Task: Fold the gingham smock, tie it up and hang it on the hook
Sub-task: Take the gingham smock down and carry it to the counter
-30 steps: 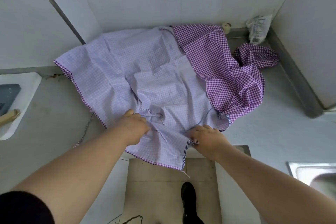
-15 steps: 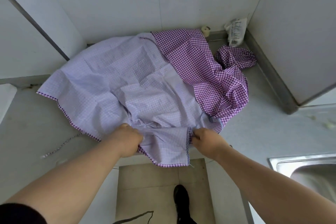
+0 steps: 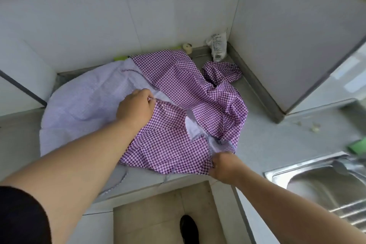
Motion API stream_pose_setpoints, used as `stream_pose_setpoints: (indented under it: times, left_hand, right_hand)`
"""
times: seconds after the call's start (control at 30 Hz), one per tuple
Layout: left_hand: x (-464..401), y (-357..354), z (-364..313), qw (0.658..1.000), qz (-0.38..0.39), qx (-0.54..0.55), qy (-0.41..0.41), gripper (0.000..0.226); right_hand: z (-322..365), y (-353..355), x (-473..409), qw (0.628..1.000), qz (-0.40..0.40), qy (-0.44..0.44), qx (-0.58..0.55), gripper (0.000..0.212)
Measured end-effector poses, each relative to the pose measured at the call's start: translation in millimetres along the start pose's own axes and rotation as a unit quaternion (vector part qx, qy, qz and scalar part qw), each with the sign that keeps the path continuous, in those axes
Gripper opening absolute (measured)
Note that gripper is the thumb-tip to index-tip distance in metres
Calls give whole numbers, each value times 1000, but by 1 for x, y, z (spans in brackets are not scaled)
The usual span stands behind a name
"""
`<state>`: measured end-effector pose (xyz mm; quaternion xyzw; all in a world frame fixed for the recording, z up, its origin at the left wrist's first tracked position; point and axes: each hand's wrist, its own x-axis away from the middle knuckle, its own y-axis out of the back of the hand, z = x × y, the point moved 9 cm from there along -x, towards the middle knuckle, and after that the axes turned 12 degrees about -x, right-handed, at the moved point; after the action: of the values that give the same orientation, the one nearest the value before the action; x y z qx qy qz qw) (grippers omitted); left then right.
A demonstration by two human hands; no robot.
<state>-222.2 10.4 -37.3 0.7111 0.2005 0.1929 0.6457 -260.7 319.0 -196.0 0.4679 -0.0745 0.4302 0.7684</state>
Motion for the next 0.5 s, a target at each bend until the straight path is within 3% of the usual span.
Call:
stream_pose_setpoints:
  times: [0.03, 0.17, 0.23, 0.33, 0.37, 0.43, 0.5]
  left_hand:
    - [-1, -9, -9, 999, 19, -27, -27, 31]
    - [12, -44, -42, 957, 108, -210, -169, 61]
    - [16, -49, -50, 944, 124, -239, -189, 64]
    - [18, -50, -54, 934, 161, -257, -187, 63]
    - [18, -51, -54, 928, 178, -268, -188, 62]
    - [18, -50, -53, 916, 205, -288, -189, 61]
    - [16, -47, -56, 911, 215, -293, -193, 60]
  right_hand:
    - [-7, 8, -1, 999, -27, -13, -13, 107]
    - [-52, 38, 12, 979, -73, -188, 27, 54]
    - [-64, 43, 24, 966, -74, -246, 33, 42]
    - [-70, 44, 22, 950, -121, -256, -130, 37]
    - [-72, 44, 21, 924, -160, -257, -236, 33]
    - [-78, 40, 25, 810, -272, -268, -445, 29]
    - [-75, 31, 29, 717, -314, -285, -553, 56]
